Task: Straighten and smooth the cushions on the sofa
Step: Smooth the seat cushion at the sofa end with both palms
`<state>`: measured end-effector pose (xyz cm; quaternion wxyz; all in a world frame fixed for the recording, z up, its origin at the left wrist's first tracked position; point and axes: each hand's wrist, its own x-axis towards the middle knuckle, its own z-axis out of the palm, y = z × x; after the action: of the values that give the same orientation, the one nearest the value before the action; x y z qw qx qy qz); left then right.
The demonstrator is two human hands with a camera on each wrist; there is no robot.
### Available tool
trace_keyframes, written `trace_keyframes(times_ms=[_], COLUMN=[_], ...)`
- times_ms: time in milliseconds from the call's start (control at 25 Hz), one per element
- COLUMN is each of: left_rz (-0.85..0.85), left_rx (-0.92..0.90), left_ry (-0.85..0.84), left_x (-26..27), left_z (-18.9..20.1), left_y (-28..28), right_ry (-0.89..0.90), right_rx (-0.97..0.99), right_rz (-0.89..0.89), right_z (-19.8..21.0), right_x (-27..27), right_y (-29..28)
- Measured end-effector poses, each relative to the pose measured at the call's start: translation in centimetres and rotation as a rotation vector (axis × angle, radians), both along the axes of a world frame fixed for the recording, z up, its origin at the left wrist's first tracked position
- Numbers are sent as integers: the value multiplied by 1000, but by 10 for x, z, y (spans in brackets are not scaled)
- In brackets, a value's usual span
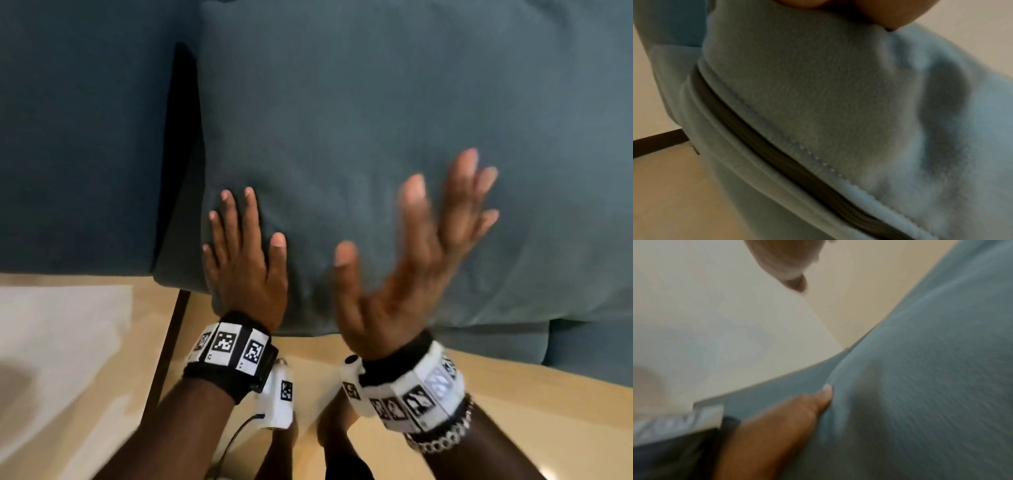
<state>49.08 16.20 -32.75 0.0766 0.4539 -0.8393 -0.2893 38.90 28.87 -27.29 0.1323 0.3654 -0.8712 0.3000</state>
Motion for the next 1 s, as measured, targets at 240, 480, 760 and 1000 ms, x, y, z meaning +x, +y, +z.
trace_keyframes(times_ms=[240, 480, 760, 1000], left_rz=[-111, -104, -108, -32], left_rx=[80, -14, 114, 187], left_ry=[-216, -121, -89, -120], left_x=[-13, 7, -14, -35], left_z=[-24, -4, 52, 59], left_y=[-38, -10, -12, -45], right_ry=[-150, -103, -176, -246], right_rx=[295, 533, 31, 785], right_rz=[109, -2, 75, 202], right_z=[-13, 3, 138, 52], right_x=[12, -36, -50, -64], right_y=[-12, -2, -24, -31])
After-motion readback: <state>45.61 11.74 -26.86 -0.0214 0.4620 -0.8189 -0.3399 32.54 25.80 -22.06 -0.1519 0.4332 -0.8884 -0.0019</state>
